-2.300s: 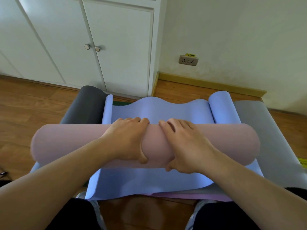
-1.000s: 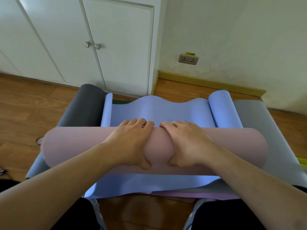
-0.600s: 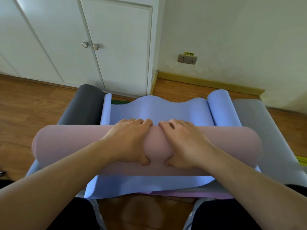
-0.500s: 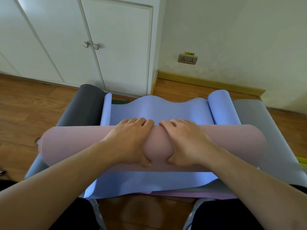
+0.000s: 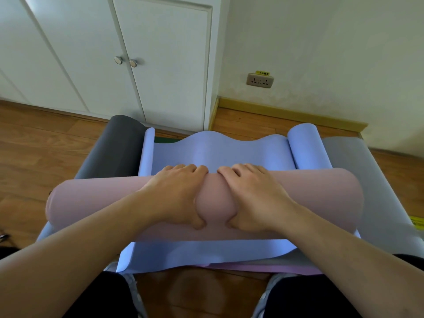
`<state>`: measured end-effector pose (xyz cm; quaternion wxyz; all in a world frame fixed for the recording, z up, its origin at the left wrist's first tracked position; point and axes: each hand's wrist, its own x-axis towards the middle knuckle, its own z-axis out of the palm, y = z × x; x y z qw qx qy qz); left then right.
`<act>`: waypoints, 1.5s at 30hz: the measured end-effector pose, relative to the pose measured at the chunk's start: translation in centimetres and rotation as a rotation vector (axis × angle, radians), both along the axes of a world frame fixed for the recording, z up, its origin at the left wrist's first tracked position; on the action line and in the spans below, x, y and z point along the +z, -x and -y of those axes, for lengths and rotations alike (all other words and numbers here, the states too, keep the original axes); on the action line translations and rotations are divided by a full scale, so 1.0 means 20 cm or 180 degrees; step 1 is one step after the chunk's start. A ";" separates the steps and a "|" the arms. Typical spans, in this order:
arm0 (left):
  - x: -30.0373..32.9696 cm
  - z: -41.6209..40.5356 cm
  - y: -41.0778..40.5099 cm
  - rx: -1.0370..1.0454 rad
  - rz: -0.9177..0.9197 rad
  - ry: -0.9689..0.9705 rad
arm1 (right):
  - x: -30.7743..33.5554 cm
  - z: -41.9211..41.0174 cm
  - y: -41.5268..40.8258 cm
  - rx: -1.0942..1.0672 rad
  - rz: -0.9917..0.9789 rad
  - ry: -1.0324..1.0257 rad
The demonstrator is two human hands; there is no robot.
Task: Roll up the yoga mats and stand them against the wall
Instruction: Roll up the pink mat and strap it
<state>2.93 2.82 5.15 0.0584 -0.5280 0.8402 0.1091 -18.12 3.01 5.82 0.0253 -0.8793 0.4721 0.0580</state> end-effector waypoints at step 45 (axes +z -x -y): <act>0.08 0.13 -0.07 0.1039 -0.0644 0.0426 | 0.07 0.04 0.05 -0.0185 0.1465 0.1129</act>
